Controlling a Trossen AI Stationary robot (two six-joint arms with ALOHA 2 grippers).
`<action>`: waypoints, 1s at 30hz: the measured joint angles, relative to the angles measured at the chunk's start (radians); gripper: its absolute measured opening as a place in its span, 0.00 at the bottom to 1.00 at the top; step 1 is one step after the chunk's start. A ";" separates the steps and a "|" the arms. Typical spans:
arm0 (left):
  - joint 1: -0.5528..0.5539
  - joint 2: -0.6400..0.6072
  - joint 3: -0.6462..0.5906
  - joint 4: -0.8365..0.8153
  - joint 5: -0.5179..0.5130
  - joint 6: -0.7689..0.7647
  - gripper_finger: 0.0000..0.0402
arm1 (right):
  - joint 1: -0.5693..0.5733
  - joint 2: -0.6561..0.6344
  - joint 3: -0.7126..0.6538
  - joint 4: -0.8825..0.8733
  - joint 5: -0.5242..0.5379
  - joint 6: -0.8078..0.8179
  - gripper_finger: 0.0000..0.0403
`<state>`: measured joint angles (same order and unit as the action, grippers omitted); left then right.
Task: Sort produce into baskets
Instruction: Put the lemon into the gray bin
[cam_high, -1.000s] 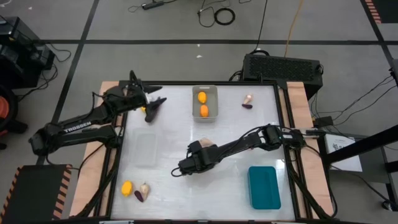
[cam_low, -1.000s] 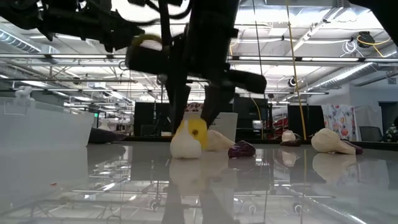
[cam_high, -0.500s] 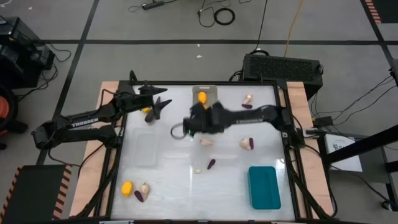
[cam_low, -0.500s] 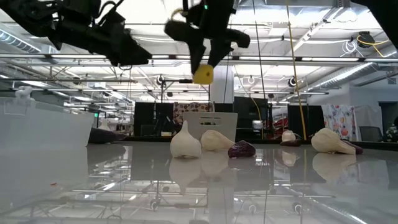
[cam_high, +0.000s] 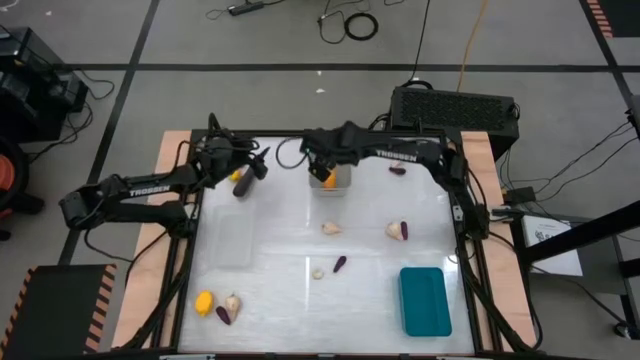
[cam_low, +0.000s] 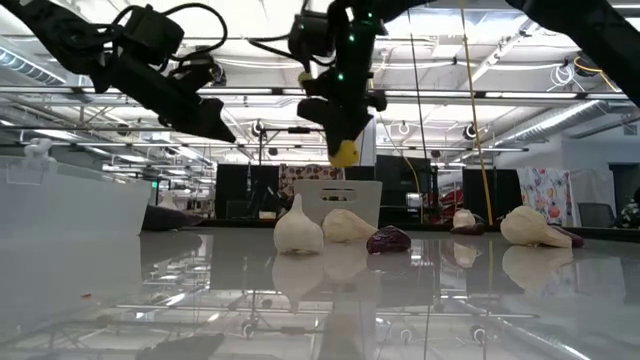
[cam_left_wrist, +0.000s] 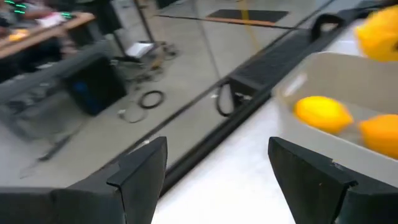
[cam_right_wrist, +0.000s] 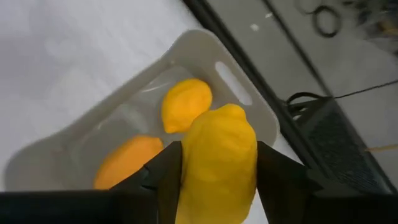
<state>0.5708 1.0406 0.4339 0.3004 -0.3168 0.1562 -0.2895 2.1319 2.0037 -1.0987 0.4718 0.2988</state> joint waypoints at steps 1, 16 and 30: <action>0.007 0.000 0.000 0.012 -0.013 0.003 0.72 | -0.015 0.000 0.000 0.001 -0.026 -0.018 0.44; 0.058 -0.003 0.104 -0.148 -0.051 -0.142 0.72 | -0.080 -0.029 -0.009 -0.063 -0.008 -0.247 0.73; 0.204 0.089 0.466 -1.022 0.006 -0.576 0.72 | -0.056 -0.749 -0.908 0.658 -0.138 -0.149 0.71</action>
<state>0.7750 1.1292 0.9000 -0.7216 -0.3113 -0.4199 -0.3459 1.3828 1.0962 -0.4407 0.3338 0.1495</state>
